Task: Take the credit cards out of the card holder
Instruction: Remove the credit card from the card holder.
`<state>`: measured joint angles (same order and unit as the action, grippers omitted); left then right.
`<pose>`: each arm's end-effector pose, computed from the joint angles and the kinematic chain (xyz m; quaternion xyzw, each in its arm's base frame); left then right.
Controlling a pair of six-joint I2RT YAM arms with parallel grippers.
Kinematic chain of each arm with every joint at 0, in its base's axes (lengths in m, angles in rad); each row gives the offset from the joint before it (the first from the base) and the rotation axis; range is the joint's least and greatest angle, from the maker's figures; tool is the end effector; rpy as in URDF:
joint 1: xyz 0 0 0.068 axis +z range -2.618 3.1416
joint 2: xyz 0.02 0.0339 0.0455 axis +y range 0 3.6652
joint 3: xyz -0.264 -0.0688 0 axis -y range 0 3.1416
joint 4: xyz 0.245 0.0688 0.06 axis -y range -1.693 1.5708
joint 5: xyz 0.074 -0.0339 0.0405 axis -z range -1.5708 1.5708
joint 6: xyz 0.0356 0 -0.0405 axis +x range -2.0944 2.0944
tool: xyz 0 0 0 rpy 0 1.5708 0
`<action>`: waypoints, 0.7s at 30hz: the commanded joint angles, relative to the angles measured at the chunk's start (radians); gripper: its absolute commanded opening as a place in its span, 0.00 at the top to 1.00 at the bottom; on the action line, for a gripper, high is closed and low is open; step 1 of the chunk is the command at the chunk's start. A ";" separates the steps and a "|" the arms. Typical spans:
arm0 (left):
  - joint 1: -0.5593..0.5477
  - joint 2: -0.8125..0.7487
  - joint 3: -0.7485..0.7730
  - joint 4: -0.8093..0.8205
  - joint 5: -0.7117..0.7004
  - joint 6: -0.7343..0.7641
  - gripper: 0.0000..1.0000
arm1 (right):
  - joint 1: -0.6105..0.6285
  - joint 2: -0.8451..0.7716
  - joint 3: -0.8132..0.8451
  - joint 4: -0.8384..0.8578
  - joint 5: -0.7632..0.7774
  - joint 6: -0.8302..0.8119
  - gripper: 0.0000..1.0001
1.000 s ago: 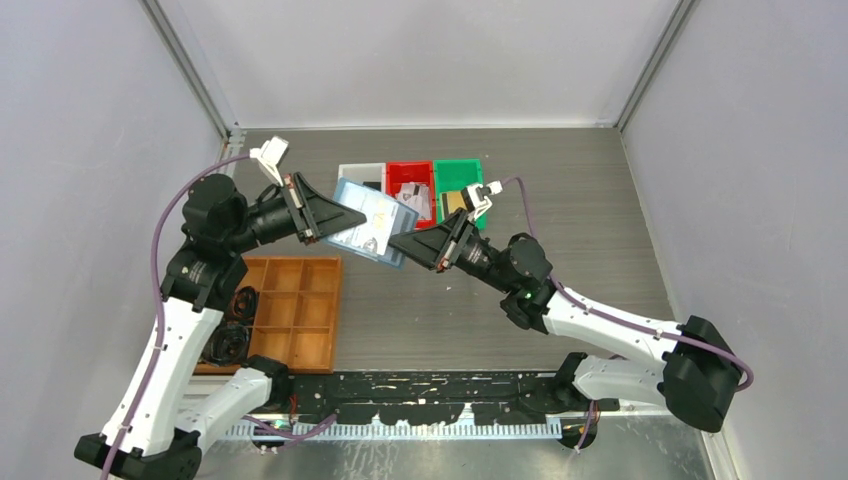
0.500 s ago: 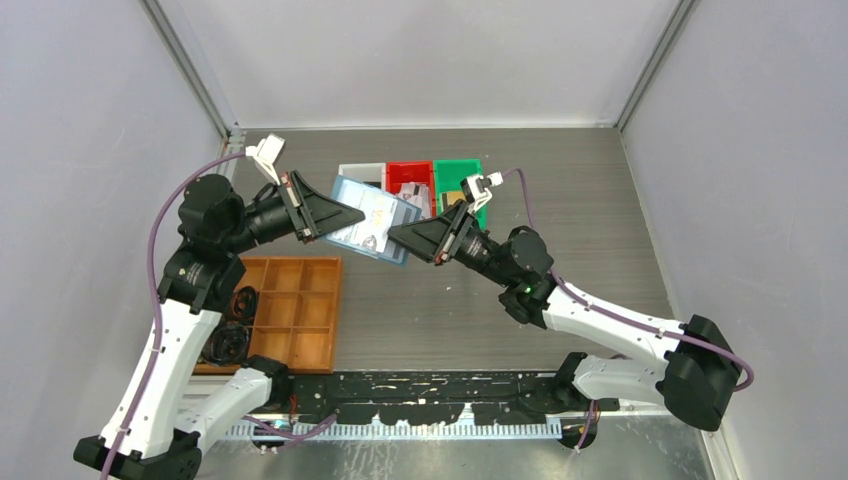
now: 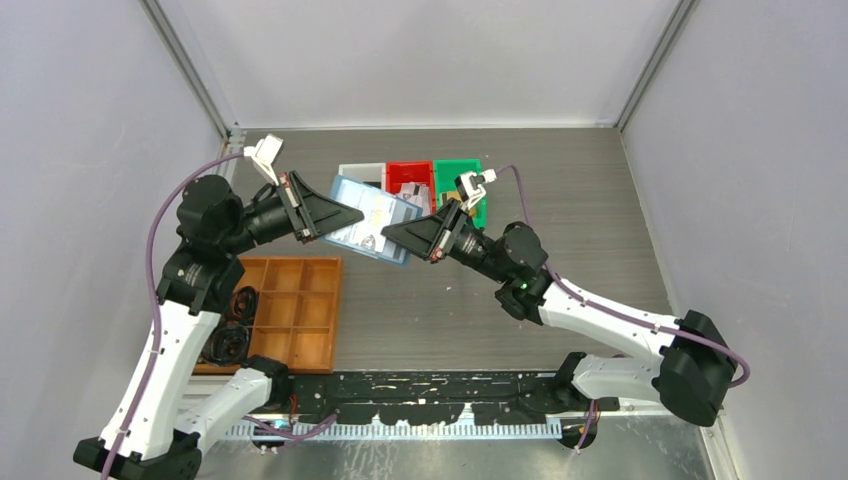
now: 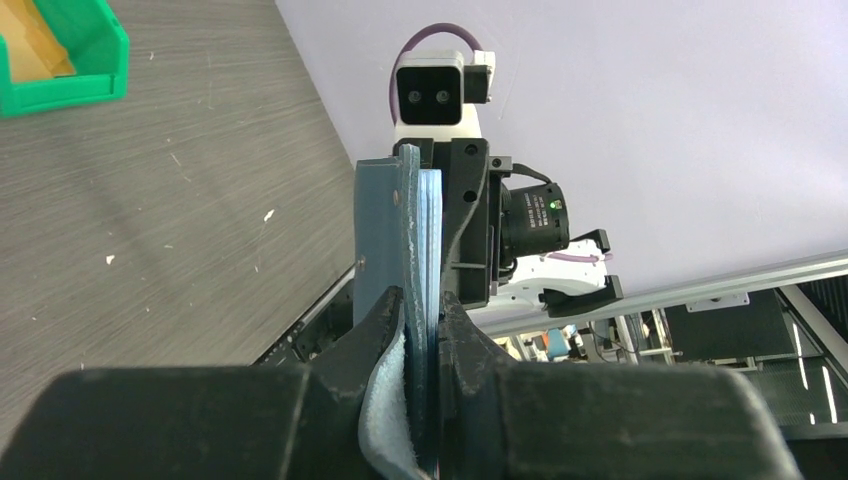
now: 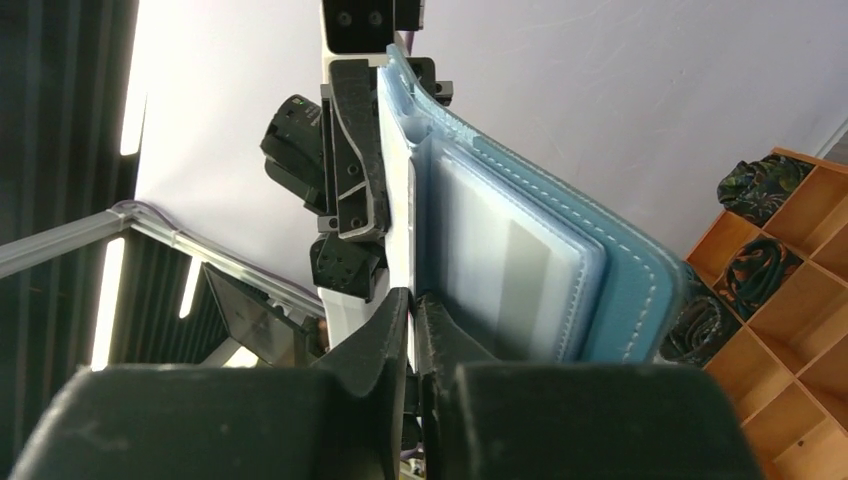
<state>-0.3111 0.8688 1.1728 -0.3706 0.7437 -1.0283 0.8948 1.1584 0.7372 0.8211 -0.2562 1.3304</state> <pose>0.1500 -0.0735 0.4390 -0.0063 0.7242 -0.6031 0.3343 0.1570 0.2102 0.3522 0.0145 0.5581 0.7726 0.3023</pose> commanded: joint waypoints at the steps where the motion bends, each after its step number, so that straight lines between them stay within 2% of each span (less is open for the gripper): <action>1: 0.003 -0.023 0.048 0.040 0.016 0.015 0.97 | -0.002 0.001 0.029 0.084 -0.005 0.002 0.92; 3: 0.003 -0.024 0.049 0.041 0.011 0.016 0.96 | -0.003 -0.014 0.009 0.087 0.003 -0.004 0.99; 9: 0.003 -0.021 0.059 0.053 -0.008 0.003 0.88 | -0.003 -0.072 -0.071 0.098 0.050 -0.016 0.99; 21: 0.005 -0.017 0.073 0.063 -0.009 -0.015 0.88 | -0.002 -0.098 -0.123 0.113 0.067 -0.014 0.99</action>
<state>-0.3149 0.8665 1.1763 -0.3794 0.7444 -1.0367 0.8948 1.1061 0.6487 0.8829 -0.2153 1.3346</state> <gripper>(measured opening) 0.141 0.028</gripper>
